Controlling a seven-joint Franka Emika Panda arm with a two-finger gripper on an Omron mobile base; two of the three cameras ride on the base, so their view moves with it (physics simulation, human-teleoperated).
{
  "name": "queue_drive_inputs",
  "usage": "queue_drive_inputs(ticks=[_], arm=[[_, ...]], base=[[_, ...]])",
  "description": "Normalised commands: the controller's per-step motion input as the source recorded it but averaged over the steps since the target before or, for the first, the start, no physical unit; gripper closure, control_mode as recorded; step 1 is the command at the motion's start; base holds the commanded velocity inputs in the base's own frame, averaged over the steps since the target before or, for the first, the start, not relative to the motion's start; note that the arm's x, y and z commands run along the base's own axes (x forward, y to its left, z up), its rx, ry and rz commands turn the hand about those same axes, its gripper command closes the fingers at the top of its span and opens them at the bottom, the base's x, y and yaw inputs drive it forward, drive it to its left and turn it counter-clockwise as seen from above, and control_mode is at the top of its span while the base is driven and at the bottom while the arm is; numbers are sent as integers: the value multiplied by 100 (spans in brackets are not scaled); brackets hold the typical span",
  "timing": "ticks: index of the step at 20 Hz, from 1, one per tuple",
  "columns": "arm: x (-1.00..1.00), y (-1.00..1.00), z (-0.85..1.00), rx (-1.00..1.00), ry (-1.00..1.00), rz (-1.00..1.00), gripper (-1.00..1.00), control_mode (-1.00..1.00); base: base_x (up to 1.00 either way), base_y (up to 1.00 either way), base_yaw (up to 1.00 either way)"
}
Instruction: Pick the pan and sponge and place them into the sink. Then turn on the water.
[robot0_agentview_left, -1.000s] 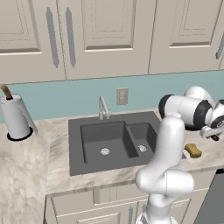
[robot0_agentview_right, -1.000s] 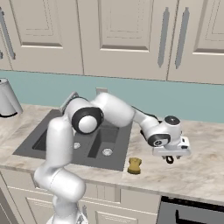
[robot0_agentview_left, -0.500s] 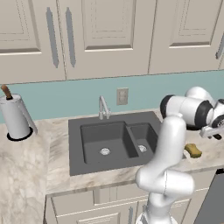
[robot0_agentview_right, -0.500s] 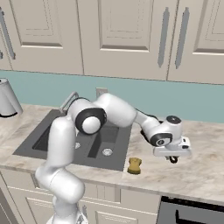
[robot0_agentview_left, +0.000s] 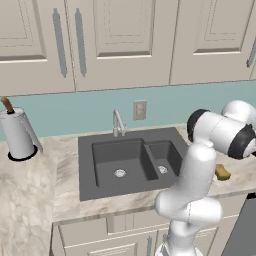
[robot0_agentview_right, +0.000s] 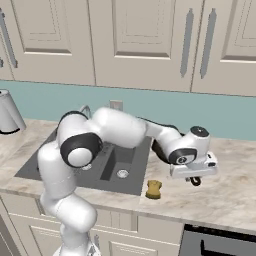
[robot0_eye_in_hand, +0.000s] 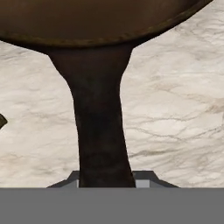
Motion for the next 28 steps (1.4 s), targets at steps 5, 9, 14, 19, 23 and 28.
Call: queue_drive_inputs(ticks=[5, 9, 14, 19, 23, 28], arm=[[-60, 100, 28, -10, -2, 36, 100, -100], [-52, 100, 24, -15, 0, 36, 100, -100], [-17, 100, 32, -19, 2, 31, 100, -100], [0, 100, 27, -15, 3, 22, 100, -100], [16, 99, 8, 0, 20, 8, 100, -100], [30, 84, 1, 0, 18, 5, 100, -100]], base=[[0, 0, 0], [0, 0, 0], [0, 0, 0], [0, 0, 0], [0, 0, 0], [0, 0, 0]])
